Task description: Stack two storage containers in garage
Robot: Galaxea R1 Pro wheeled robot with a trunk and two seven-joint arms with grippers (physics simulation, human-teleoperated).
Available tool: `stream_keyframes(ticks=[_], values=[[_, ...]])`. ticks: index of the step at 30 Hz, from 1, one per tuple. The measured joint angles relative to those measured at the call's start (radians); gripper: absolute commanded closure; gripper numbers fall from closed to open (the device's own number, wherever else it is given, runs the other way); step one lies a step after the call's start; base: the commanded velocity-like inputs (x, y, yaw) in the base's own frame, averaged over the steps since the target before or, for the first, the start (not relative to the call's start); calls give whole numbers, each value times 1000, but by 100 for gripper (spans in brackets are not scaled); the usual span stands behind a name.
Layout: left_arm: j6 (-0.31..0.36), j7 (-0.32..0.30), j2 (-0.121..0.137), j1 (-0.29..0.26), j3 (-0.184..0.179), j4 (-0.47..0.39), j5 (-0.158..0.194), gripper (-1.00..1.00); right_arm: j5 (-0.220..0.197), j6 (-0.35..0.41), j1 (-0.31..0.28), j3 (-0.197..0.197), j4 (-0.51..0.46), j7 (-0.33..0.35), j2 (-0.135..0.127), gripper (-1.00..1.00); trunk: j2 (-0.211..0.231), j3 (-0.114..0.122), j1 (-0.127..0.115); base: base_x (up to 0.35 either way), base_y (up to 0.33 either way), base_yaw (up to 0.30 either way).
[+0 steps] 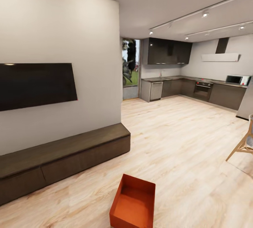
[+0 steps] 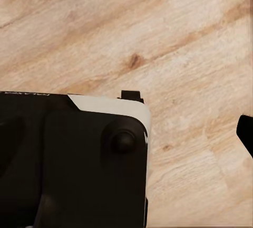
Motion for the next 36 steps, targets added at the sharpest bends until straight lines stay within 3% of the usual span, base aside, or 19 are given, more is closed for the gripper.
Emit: stream_keyframes(ticks=[7, 36], values=[[0, 0, 0, 0, 0, 0, 0, -100, 2, -1, 0, 0, 0, -2, 1, -100, 0, 0, 0, 0, 0, -136], [1, 0, -4, 0, 5, 7, 11, -100, 8, -4, 0, 1, 0, -4, 1, -100, 0, 0, 0, 1, 2, -3]])
